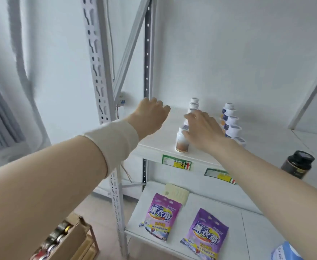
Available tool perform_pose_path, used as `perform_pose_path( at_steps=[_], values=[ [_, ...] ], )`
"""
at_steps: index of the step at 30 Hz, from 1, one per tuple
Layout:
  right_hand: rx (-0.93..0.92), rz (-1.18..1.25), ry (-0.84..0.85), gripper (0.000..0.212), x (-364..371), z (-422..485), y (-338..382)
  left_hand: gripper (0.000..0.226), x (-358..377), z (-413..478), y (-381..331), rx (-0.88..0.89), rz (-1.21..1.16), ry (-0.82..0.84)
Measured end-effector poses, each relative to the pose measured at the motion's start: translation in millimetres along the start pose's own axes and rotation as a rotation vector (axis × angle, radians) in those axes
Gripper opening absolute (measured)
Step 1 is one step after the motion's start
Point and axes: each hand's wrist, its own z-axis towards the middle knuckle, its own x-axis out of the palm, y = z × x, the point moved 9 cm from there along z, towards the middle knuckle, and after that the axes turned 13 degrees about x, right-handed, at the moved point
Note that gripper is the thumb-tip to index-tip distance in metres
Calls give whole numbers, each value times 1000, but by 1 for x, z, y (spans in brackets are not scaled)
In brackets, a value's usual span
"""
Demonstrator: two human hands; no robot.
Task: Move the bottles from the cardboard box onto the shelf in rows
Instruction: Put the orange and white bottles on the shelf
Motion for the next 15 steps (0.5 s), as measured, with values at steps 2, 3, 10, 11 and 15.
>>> perform_pose_path(
  at_steps=[2, 3, 10, 11, 15],
  values=[
    [-79, 17, 13, 51, 2, -8, 44, 38, 16, -36, 18, -40, 25, 62],
    [-118, 23, 19, 51, 4, -12, 67, 38, 26, -54, 29, -62, 31, 93],
    [-384, 45, 72, 46, 38, -28, 241, 39, 120, -193, 117, -255, -56, 289],
    [-417, 56, 99, 46, 50, -32, 270, 37, 140, -217, 130, -283, -84, 321],
    [-546, 41, 218, 49, 114, -52, 373, 32, 231, -322, 163, -394, -178, 454]
  ],
)
